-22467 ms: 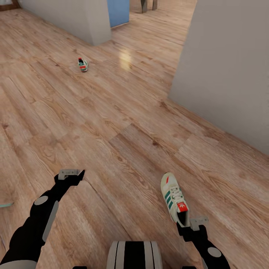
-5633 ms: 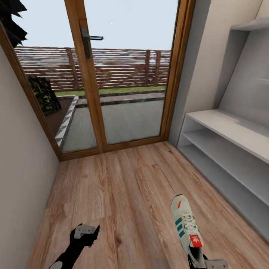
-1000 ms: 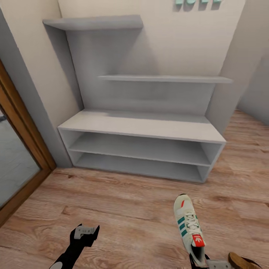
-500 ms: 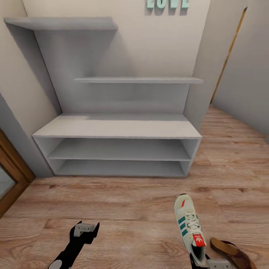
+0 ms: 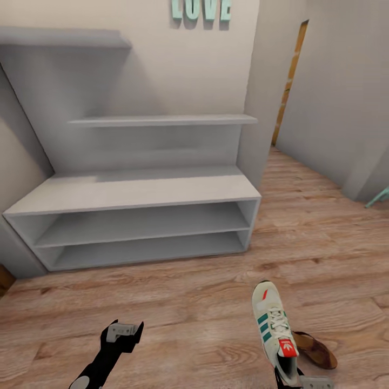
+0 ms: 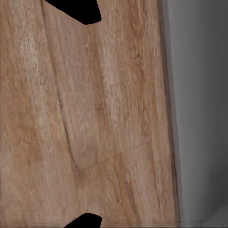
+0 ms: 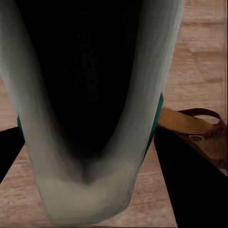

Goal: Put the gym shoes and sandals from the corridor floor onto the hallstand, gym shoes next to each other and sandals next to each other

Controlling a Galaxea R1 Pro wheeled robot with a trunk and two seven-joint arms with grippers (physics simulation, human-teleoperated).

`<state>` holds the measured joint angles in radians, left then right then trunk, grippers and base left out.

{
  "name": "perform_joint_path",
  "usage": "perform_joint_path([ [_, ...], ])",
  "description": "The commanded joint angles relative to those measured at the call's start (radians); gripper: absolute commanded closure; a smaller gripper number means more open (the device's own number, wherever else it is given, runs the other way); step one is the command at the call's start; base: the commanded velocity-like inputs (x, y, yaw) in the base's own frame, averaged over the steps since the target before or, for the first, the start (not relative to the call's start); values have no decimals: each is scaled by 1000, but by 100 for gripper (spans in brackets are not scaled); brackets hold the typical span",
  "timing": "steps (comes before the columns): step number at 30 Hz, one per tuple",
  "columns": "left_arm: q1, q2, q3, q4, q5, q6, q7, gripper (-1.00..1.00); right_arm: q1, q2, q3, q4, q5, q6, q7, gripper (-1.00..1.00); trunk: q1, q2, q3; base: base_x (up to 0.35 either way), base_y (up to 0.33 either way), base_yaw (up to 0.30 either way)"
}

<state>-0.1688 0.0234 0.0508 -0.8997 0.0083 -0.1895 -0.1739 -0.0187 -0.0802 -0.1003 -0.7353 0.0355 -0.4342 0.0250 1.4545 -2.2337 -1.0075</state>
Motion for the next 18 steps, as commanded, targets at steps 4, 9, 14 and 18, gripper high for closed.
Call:
perform_joint_path([
  [4, 0, 0, 3, 0, 1, -2, -7, -100, -1, 0, -2, 1, 3, -3, 3, 100, 0, 0, 0, 0, 0, -300],
  [9, 0, 1, 4, -1, 1, -2, -7, -100, -1, 0, -2, 2, 3, -3, 3, 100, 0, 0, 2, 0, 0, -300],
  [14, 0, 2, 4, -2, 2, -4, -10, -100, -1, 0, -2, 1, 3, -3, 3, 100, 0, 0, 5, 0, 0, -300],
  [18, 0, 3, 3, -2, 4, -5, -12, -100, -1, 0, -2, 1, 3, -3, 3, 100, 0, 0, 7, 0, 0, -300],
])
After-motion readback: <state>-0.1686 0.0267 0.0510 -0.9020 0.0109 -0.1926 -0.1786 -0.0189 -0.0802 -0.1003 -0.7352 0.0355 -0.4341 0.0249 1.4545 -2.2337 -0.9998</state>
